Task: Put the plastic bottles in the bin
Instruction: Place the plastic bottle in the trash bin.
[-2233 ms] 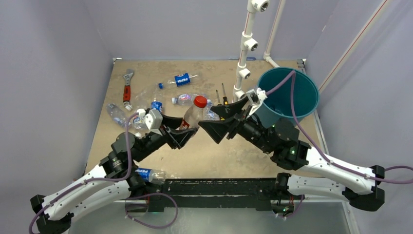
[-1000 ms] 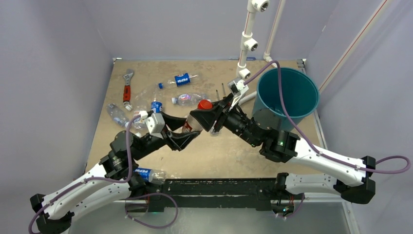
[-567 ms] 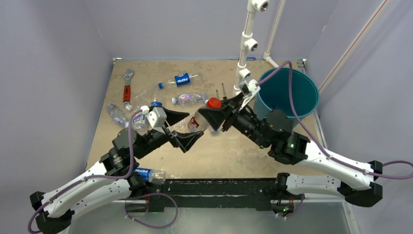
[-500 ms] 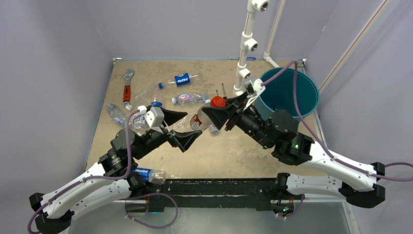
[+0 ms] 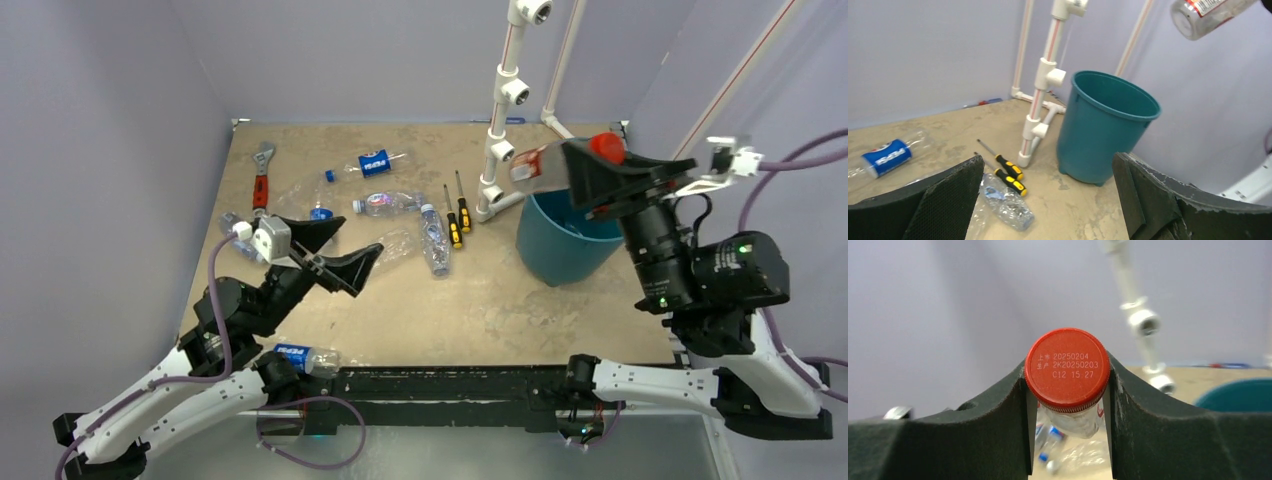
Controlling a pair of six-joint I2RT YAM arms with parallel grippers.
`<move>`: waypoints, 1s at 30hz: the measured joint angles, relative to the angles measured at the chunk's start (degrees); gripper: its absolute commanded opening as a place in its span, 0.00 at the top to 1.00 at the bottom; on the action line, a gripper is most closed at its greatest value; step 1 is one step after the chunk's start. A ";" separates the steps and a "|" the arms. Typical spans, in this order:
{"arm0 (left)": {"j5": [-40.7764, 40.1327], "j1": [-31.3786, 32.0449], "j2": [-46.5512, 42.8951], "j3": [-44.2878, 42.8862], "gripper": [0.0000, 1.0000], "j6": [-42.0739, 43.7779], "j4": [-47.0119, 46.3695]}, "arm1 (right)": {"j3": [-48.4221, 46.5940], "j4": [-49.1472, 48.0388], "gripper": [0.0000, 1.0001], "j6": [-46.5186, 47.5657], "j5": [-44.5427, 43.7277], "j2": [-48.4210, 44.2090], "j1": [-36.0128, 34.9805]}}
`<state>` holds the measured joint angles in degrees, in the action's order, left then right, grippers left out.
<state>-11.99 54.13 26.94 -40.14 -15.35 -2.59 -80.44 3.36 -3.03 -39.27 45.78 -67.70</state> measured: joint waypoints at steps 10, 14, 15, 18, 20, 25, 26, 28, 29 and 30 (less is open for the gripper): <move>-14.14 0.00 0.70 -0.15 0.02 -0.07 2.34 | 9.46 -9.57 1.00 16.70 -26.82 2.29 6.84; -16.04 0.00 3.61 -0.15 0.04 -0.20 3.56 | 8.04 -0.13 1.00 8.44 -22.10 6.58 22.36; -16.15 0.00 4.28 -0.15 0.04 -0.35 4.13 | 7.48 2.14 1.00 5.68 -19.58 7.85 26.88; -16.13 0.00 5.38 -0.15 0.04 -0.70 5.62 | 9.40 5.07 1.00 -0.68 -13.86 9.70 35.56; -16.13 0.00 5.46 -0.15 0.04 -1.14 6.58 | 12.04 6.58 1.00 -4.04 -11.04 9.68 38.56; -16.61 0.00 4.55 -0.15 0.04 -2.08 8.20 | 15.04 8.48 1.00 -12.46 -2.67 10.51 45.83; -16.83 0.00 4.22 -0.15 0.04 -2.14 8.28 | 15.47 8.70 0.93 -13.99 -1.03 10.84 47.21; -17.35 0.00 3.85 -0.15 0.03 -2.27 8.41 | 16.85 8.72 0.73 -16.68 1.64 11.26 48.81; -17.49 0.00 3.80 -0.15 0.03 -2.29 8.61 | 17.59 8.79 0.57 -17.55 2.60 11.32 49.09; -17.75 0.00 3.78 -0.17 0.03 -2.34 9.03 | 18.45 8.85 0.42 -18.32 3.58 11.32 49.18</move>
<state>-29.74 54.13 30.72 -40.32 -17.69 6.44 -62.00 12.21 -21.34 -35.68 57.10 -18.52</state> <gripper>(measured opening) 0.966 0.470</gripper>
